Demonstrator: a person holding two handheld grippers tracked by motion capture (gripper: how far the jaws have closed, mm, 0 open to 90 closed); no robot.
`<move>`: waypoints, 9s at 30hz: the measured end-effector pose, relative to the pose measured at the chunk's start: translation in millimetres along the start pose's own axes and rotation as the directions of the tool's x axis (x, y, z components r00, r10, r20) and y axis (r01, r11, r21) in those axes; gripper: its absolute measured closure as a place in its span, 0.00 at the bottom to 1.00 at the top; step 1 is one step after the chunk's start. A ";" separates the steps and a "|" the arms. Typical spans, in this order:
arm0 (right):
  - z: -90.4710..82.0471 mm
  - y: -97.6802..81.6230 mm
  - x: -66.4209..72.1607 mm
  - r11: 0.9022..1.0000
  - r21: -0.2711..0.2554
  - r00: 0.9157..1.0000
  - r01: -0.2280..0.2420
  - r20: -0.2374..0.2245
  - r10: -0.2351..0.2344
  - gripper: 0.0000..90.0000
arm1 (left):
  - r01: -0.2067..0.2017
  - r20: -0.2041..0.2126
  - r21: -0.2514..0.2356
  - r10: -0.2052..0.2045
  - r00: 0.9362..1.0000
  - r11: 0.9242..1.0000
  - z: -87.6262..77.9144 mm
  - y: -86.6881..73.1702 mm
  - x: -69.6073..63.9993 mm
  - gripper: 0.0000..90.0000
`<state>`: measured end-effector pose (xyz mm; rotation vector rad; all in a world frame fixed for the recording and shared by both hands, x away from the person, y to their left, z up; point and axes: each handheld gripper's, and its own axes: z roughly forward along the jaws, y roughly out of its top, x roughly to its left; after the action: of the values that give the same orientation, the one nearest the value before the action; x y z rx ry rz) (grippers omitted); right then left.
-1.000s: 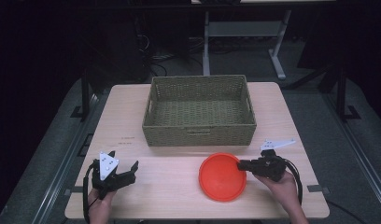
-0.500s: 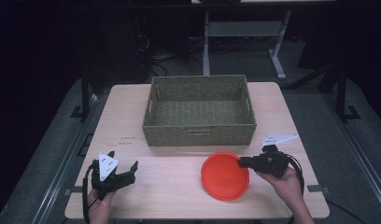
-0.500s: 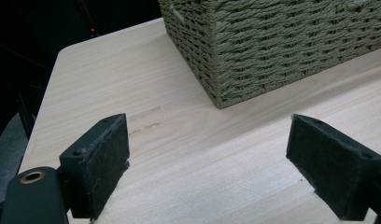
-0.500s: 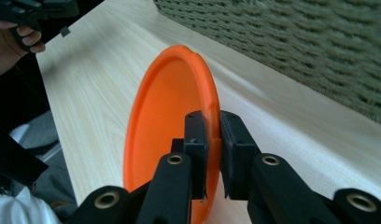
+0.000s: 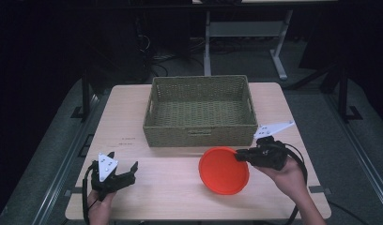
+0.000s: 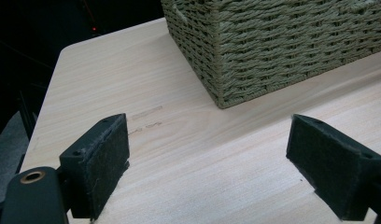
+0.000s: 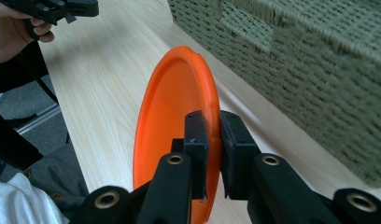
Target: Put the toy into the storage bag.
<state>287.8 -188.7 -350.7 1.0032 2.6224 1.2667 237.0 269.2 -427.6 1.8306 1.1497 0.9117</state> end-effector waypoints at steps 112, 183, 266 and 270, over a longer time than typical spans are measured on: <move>0.5 181.0 -73.7 0.996 0.020 0.981 -0.081 0.180 0.076 0.91 | 0.027 -0.020 0.001 -0.027 0.999 1.000 -0.8 -1.2 8.1 0.14; 71.8 154.9 -126.5 0.973 0.039 0.948 -0.228 0.236 0.213 0.90 | 0.010 -0.018 0.004 -0.010 1.000 1.000 -0.6 -0.5 7.4 0.14; 83.3 113.6 -146.1 0.943 0.150 0.944 -0.297 0.195 0.266 0.64 | 0.002 -0.015 0.003 -0.002 1.000 1.000 -0.1 0.3 5.0 0.14; 83.3 111.4 -142.9 0.946 0.145 0.949 -0.291 0.166 0.266 0.61 | 0.010 -0.017 0.000 -0.010 1.000 1.000 0.2 0.5 4.7 0.14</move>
<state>485.7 -164.8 -356.3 1.4800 2.5760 0.9817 238.9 273.3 -426.4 1.8191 1.1679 0.9233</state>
